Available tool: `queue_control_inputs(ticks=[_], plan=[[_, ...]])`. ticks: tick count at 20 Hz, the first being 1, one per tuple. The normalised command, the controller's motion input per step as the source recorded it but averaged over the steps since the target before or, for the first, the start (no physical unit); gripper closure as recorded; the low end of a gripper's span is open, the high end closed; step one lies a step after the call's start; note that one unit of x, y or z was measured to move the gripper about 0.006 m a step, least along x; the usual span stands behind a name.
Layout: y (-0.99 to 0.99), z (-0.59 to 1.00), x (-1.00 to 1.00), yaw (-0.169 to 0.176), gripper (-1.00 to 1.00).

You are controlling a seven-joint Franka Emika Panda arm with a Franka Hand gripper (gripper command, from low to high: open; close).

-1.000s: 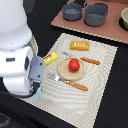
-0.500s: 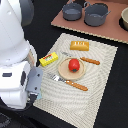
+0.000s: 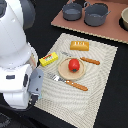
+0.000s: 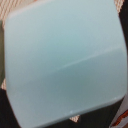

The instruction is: Interact with the objects in diverse but meaningful ways.

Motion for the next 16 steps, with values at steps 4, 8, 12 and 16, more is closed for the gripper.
queue_control_inputs(ticks=[4,8,12,16], plan=[[-0.15,-0.04,0.14,0.000,1.00],[-0.11,0.00,0.20,0.000,1.00],[-0.06,0.00,0.26,0.000,1.00],[-0.04,0.00,0.23,0.000,1.00]])
